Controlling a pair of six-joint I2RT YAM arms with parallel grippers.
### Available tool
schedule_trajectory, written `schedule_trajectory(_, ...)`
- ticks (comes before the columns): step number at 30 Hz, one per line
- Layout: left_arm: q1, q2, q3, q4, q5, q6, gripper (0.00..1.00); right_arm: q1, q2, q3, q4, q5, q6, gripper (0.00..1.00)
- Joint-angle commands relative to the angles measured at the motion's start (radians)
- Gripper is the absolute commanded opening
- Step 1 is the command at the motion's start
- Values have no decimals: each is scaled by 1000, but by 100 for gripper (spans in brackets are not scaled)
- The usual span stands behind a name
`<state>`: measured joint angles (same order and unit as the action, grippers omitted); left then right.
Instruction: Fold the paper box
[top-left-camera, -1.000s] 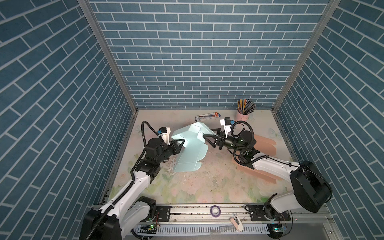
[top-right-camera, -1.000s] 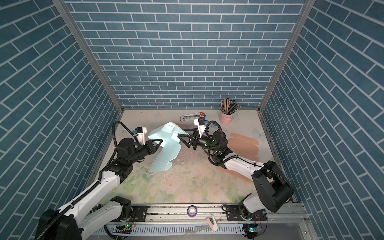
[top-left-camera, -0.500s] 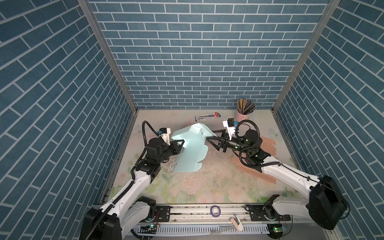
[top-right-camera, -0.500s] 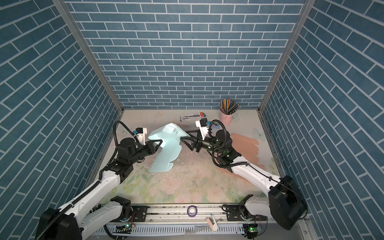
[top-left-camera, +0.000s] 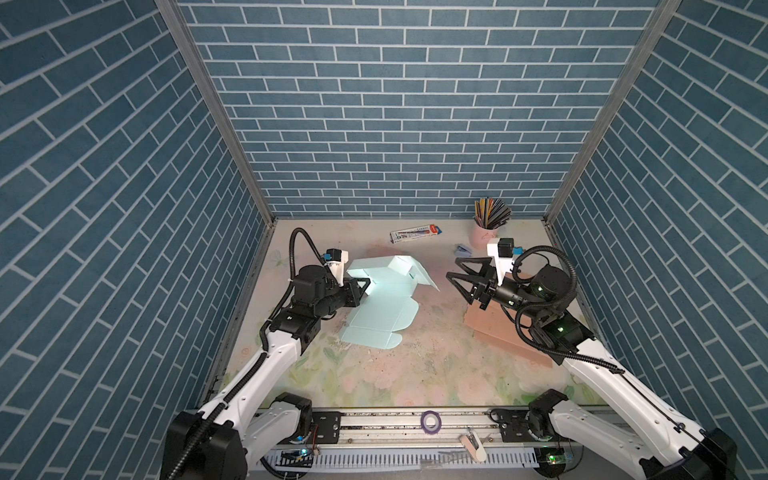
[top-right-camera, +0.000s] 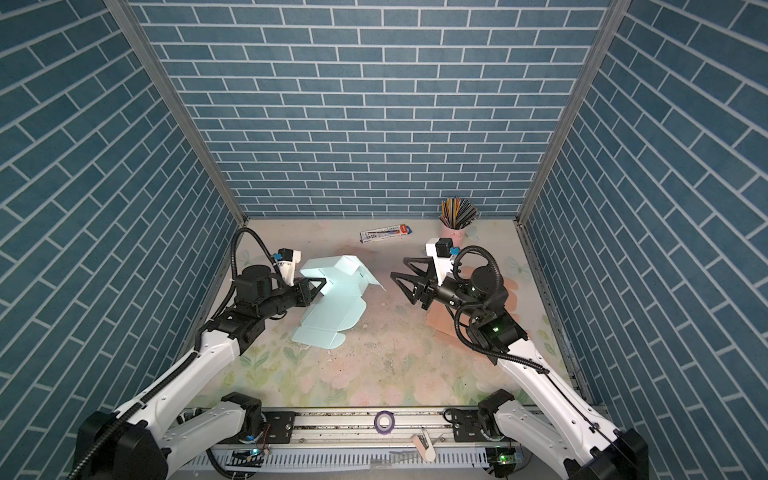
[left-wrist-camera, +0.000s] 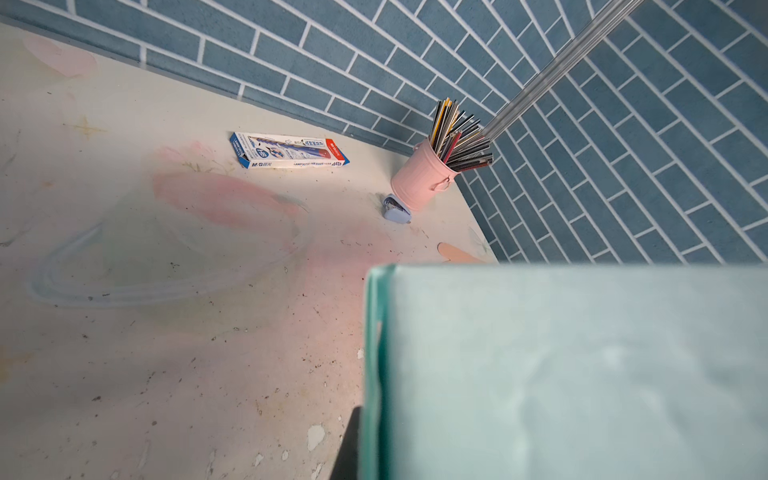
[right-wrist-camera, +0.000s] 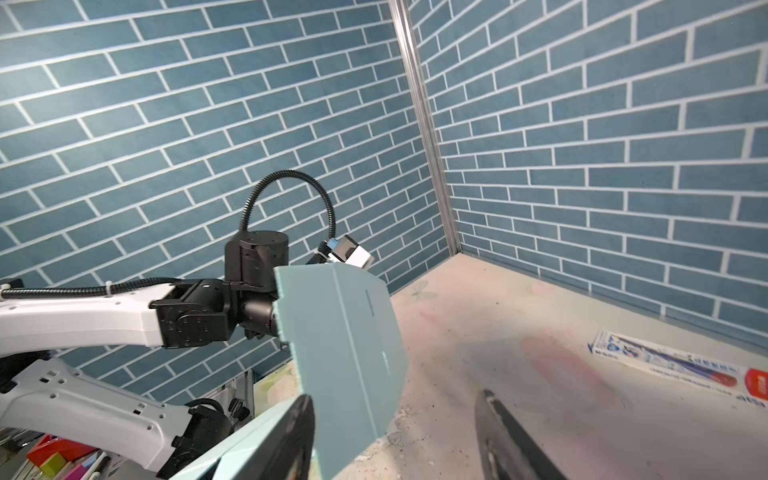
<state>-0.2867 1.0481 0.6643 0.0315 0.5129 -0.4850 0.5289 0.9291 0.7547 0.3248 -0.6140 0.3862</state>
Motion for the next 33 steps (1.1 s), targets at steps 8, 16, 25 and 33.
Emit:
schedule_trajectory(8,-31,125,20,-1,25,57,6,-4,157,26,-12,-112,-15,51)
schedule_trajectory(16,-45,198,55,26,39,56,5,84,263,68,-30,-132,-51,49)
schedule_trajectory(25,-52,237,60,31,14,54,5,156,359,132,-66,-121,-88,45)
schedule_trajectory(33,-54,248,68,-31,-72,76,4,197,381,136,-66,-55,-86,44)
